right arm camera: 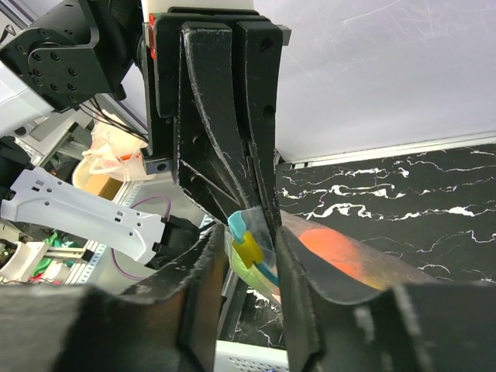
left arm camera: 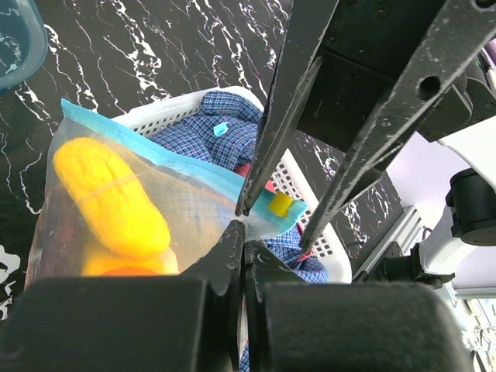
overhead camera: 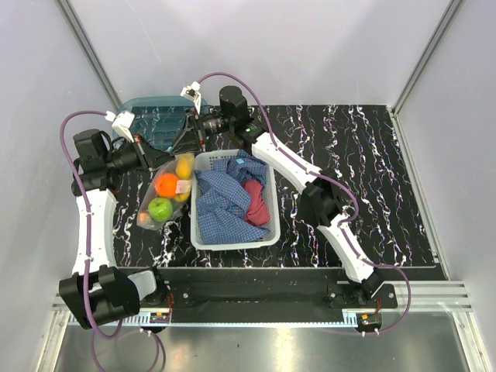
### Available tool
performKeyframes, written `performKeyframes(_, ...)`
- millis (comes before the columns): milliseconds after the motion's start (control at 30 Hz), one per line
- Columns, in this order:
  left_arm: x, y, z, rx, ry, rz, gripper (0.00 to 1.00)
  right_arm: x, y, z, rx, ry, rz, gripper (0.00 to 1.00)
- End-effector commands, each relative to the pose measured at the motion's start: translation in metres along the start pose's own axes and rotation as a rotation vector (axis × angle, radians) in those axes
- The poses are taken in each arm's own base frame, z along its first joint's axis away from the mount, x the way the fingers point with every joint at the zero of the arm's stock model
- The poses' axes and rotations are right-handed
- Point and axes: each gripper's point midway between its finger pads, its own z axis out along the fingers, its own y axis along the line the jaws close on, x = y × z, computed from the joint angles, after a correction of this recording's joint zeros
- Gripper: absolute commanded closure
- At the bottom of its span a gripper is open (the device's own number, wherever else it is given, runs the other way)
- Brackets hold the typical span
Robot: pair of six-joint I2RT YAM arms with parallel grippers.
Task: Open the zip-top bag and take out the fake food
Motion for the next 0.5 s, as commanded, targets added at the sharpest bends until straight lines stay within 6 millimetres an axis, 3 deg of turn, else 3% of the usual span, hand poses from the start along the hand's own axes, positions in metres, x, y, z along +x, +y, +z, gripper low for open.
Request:
performKeyframes(0, -0.021, -0.026, -0.006, 0.076, -0.045, 0.107, 1.00, -0.010, 0.009, 0.002, -0.018, -0.015, -0.054, 0.65)
performKeyframes(133, -0.022, -0.026, -0.006, 0.067, -0.053, 0.115, 1.00, -0.011, 0.009, 0.001, -0.013, -0.016, -0.059, 0.88)
performKeyframes(233, -0.028, -0.021, -0.009, 0.012, -0.075, 0.123, 1.00, -0.013, 0.005, -0.003, 0.014, -0.025, -0.068, 0.99)
performKeyframes(467, -0.054, -0.029, -0.026, -0.059, -0.154, 0.155, 1.00, -0.020, -0.009, -0.019, 0.073, -0.046, -0.094, 1.00)
